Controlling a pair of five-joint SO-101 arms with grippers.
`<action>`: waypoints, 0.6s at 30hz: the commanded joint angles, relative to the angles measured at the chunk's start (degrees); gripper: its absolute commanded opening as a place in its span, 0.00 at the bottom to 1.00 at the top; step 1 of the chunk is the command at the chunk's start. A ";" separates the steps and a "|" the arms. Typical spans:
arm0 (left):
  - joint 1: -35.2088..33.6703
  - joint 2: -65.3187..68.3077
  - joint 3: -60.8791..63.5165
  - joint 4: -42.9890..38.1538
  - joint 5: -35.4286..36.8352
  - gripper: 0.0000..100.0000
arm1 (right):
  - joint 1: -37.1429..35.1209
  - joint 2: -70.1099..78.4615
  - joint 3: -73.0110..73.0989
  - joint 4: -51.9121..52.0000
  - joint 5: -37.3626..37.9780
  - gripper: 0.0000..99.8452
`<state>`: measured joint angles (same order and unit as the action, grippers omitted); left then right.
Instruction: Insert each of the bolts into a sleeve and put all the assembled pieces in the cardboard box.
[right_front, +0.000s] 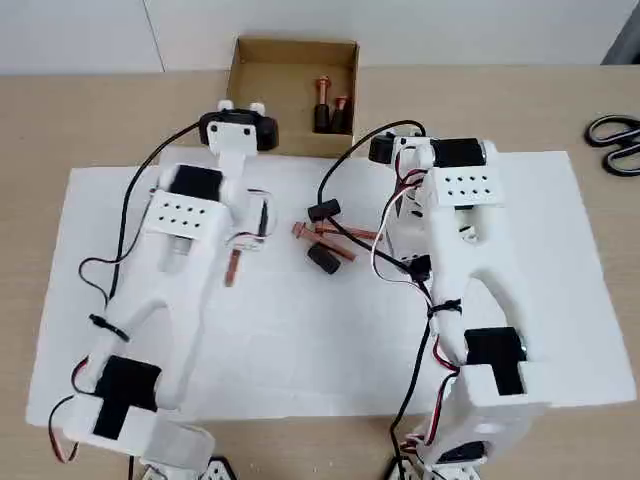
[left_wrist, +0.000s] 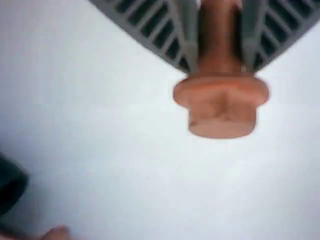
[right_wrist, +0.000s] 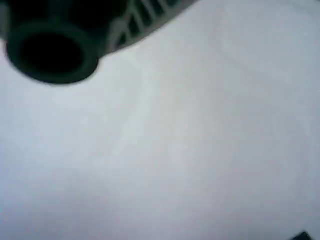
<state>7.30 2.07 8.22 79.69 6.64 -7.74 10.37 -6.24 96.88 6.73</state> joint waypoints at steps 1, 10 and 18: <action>-2.81 0.53 0.75 -0.09 -2.81 0.01 | -0.22 -3.74 -2.46 0.84 0.53 0.00; -5.98 10.73 1.01 -3.78 -3.60 0.04 | -0.48 -3.74 -2.46 0.84 0.53 0.00; -5.98 15.30 0.75 -5.01 -3.60 0.05 | -0.22 -3.74 -2.37 1.19 0.53 0.00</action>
<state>1.58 17.45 9.45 76.00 3.38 -7.74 10.37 -6.24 97.23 6.73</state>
